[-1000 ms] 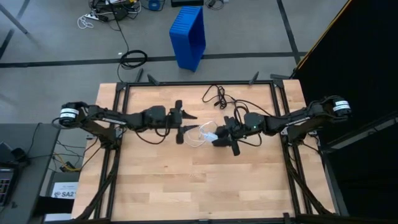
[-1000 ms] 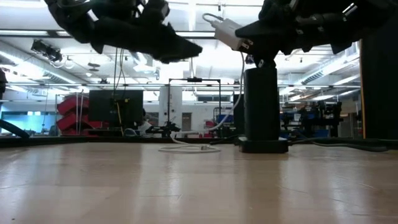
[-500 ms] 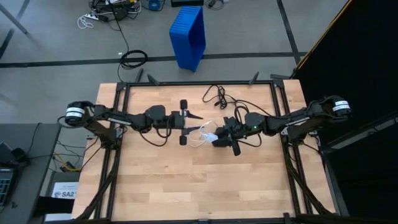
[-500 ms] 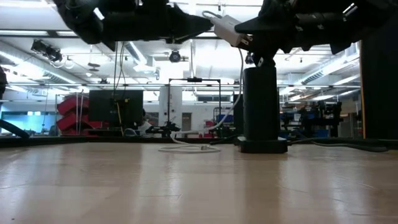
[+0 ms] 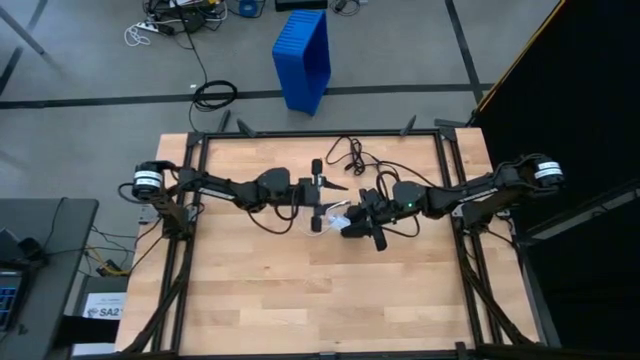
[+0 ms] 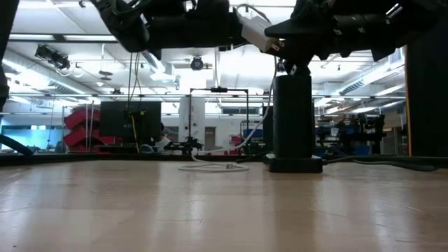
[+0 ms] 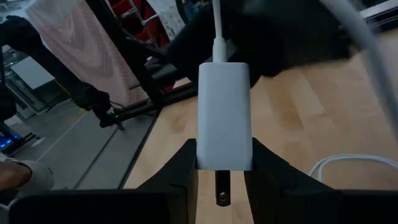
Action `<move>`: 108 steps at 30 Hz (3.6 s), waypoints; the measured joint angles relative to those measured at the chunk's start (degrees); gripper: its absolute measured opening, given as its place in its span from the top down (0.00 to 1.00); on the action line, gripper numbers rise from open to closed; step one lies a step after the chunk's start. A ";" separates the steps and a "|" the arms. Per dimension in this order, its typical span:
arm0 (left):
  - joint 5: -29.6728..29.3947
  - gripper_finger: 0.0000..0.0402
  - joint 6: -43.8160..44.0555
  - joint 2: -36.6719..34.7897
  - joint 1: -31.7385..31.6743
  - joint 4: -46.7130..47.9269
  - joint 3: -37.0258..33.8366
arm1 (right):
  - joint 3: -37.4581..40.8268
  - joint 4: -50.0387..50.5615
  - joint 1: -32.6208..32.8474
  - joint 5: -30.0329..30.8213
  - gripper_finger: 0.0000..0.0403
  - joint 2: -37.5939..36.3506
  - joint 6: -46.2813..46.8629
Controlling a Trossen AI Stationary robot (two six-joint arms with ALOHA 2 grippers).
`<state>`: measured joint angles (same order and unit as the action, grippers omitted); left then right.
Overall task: Insert USB
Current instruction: Insert the white charger adapter into the black outlet extension
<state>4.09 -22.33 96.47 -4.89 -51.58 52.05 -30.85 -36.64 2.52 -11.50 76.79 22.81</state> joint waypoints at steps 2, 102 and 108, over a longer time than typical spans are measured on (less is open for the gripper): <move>-0.08 0.66 0.02 0.02 -0.02 -1.44 0.00 | -0.02 0.10 0.00 -0.03 0.83 -0.02 -0.07; -19.92 0.40 -29.36 -4.24 11.71 39.20 8.35 | -1.31 10.45 -5.04 -8.16 0.83 -0.04 4.35; -17.44 0.40 -29.94 -4.14 11.65 39.19 8.17 | -5.42 17.24 -4.79 -10.13 0.83 0.13 2.80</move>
<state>-13.35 -52.27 92.33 6.76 -12.38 60.22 -36.27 -19.40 -2.26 -21.63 76.93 25.61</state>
